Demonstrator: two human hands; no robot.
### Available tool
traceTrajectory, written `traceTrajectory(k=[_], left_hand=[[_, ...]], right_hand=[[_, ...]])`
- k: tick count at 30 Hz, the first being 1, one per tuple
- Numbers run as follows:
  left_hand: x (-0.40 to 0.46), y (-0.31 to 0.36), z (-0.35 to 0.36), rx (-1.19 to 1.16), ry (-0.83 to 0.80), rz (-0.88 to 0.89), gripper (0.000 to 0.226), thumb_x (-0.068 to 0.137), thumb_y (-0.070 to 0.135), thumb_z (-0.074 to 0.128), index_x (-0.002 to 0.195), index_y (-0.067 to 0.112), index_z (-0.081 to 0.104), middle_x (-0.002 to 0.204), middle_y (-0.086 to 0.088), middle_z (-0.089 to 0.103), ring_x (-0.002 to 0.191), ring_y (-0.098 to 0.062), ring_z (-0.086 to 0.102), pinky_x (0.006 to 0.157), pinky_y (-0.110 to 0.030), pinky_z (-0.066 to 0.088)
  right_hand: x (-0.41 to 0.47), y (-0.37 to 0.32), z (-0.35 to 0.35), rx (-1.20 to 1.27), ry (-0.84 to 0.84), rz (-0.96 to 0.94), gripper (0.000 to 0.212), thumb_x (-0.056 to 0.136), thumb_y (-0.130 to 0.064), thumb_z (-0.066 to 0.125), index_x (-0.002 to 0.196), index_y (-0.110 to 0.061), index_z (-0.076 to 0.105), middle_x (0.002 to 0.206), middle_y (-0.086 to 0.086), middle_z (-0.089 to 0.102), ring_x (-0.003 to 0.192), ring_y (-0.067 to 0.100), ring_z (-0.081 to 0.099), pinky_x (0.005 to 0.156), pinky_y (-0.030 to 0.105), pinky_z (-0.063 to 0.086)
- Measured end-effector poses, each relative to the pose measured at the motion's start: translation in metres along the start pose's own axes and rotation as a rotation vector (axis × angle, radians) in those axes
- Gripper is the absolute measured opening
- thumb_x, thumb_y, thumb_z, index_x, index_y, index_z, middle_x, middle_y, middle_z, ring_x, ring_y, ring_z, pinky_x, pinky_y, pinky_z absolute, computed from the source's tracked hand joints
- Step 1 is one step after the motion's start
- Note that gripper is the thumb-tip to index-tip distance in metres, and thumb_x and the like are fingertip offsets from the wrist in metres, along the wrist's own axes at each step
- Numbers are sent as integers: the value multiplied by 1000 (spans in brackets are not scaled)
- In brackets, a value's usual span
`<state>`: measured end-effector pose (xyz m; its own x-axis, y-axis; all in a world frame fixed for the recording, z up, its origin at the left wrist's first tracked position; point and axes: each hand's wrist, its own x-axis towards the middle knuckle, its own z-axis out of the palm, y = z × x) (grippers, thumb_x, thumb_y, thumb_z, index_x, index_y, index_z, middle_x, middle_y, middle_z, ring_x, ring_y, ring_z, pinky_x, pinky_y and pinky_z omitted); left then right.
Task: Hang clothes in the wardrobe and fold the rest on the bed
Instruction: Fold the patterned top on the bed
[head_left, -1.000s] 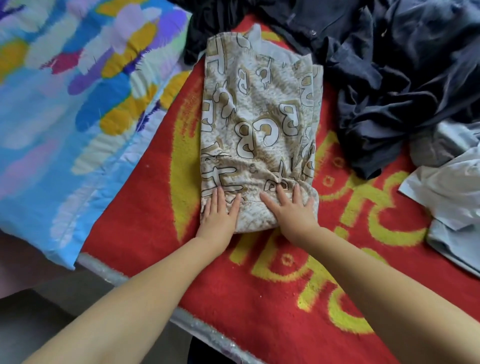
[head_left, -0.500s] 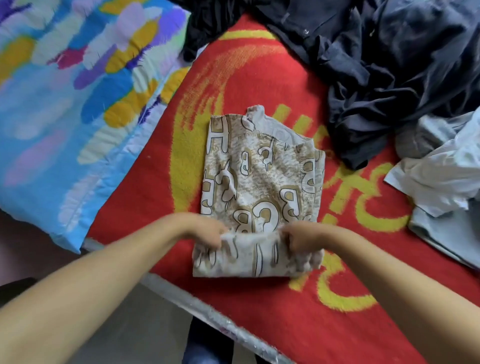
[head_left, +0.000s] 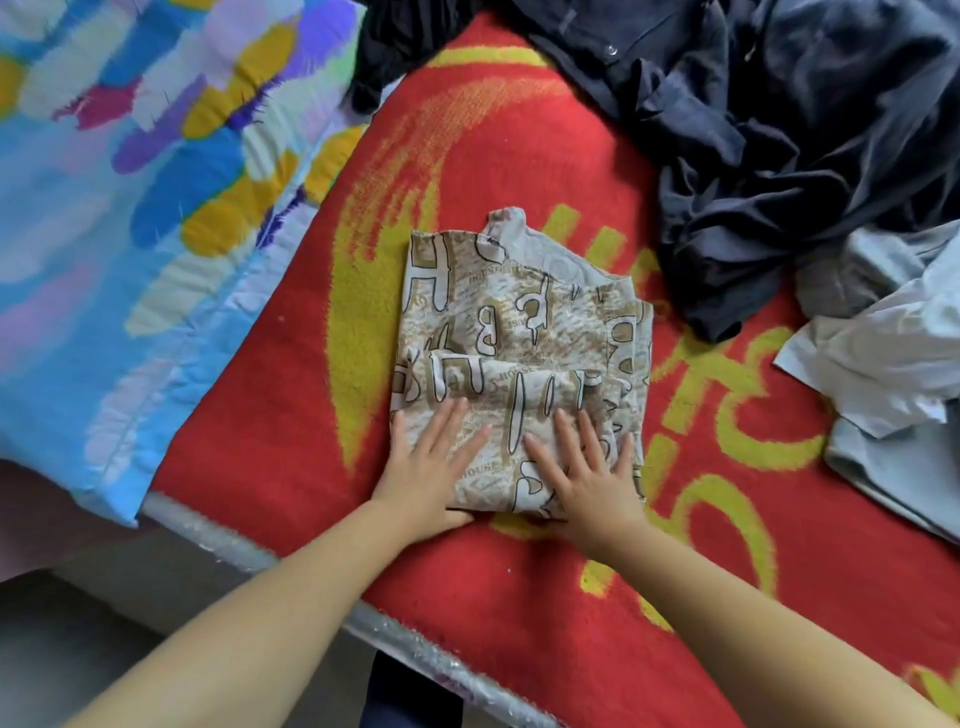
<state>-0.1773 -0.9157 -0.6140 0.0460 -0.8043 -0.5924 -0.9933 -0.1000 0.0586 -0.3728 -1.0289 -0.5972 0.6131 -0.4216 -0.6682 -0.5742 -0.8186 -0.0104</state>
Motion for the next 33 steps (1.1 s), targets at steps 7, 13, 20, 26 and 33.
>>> traceTrajectory(k=[7,13,20,26,33], left_hand=[[9,6,-41,-58,-206,-63,106,85,2,55,145,29,-27,149,-16,-38,138,-31,-34,111,-64,-3],[-26,2,-70,-312,-680,136,81,85,-5,37,152,28,9,158,-14,9,139,-34,30,89,-32,44],[16,-60,-116,-625,-626,65,32,82,0,49,112,7,57,96,-14,62,76,-16,53,64,-35,45],[75,-93,-128,-442,-64,-202,45,90,22,49,135,18,44,135,-10,50,121,-27,48,100,-45,38],[43,-19,-42,-94,191,-149,72,90,64,6,150,30,-13,154,-3,-30,136,-17,-38,108,-58,-20]], right_hand=[[10,2,-28,-69,-90,14,109,90,-4,56,142,-36,-34,153,15,-33,143,41,-21,110,70,7],[-24,-1,-62,91,-502,-250,87,83,14,36,152,-32,13,155,15,15,139,40,25,102,54,36],[15,40,-128,319,-247,-141,30,82,1,45,90,-22,64,83,-5,60,82,22,55,60,24,38],[79,44,-140,210,266,95,47,91,-4,43,137,-16,41,135,12,47,124,31,44,99,50,35],[63,14,-57,159,190,5,60,98,-57,17,150,-40,-7,160,-1,-16,145,29,-22,106,70,-7]])
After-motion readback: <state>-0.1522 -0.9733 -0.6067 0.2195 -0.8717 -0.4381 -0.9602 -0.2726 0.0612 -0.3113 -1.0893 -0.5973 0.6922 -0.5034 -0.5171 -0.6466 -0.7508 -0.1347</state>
